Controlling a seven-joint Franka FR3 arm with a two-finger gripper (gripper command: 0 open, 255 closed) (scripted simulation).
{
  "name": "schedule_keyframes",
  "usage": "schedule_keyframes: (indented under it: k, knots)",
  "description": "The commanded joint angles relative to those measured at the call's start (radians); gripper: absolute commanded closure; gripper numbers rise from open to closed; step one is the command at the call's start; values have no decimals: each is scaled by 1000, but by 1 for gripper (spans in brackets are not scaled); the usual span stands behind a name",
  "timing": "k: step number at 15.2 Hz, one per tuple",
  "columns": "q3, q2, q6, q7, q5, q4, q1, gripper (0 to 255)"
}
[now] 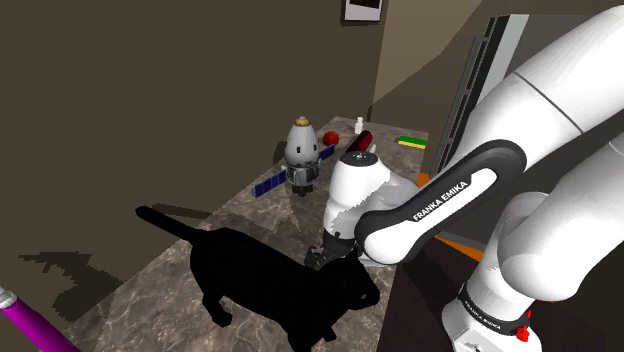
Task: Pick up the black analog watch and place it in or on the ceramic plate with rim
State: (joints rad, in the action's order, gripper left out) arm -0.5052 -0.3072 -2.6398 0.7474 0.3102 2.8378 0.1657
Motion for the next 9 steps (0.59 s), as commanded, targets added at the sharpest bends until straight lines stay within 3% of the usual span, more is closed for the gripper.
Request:
schedule_keyframes:
  k: [1, 2, 9]
  knots:
    - [0, 0, 0, 0, 0, 1, 0, 0]
    - [0, 0, 0, 0, 0, 1, 0, 255]
    - [0, 1, 0, 0, 0, 1, 0, 255]
